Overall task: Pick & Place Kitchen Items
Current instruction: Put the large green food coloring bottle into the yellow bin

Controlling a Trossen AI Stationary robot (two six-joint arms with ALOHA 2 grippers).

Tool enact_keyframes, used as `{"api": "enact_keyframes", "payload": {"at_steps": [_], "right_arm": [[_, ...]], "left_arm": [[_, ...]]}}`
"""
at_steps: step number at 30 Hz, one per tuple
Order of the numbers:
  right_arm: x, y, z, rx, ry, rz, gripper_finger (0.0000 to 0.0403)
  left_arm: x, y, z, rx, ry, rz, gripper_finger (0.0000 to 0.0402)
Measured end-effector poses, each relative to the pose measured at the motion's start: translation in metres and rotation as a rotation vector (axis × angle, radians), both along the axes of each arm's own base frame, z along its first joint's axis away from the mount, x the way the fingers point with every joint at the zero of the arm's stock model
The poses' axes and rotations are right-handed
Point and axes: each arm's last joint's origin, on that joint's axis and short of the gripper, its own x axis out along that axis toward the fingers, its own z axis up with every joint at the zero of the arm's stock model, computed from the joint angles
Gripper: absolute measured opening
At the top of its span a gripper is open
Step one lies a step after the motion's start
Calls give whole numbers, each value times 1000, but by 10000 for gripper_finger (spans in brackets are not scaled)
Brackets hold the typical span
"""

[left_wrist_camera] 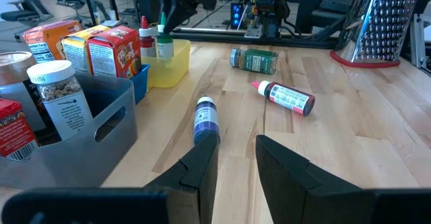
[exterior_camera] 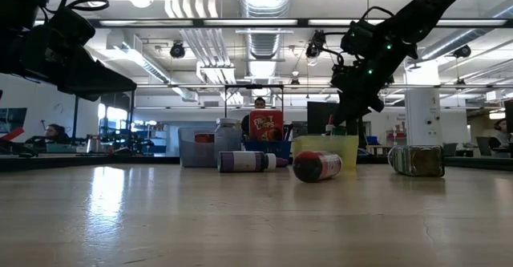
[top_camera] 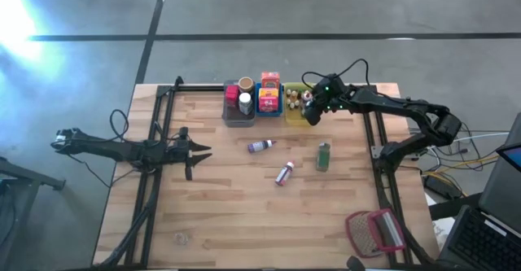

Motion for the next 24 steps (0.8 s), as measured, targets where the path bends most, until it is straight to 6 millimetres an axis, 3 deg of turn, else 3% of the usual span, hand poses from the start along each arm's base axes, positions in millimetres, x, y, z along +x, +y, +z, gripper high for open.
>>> {"api": "enact_keyframes", "payload": {"at_steps": [9,18,24], "right_arm": [[-2,1,-4,8,9,1,143],[0,0,-2,-12,-15,3,130],[0,0,-2,-12,-19,1,158]], "left_arm": [[0,0,0,0,0,0,108],[0,0,0,0,0,0,108],[0,0,0,0,0,0,108]]}}
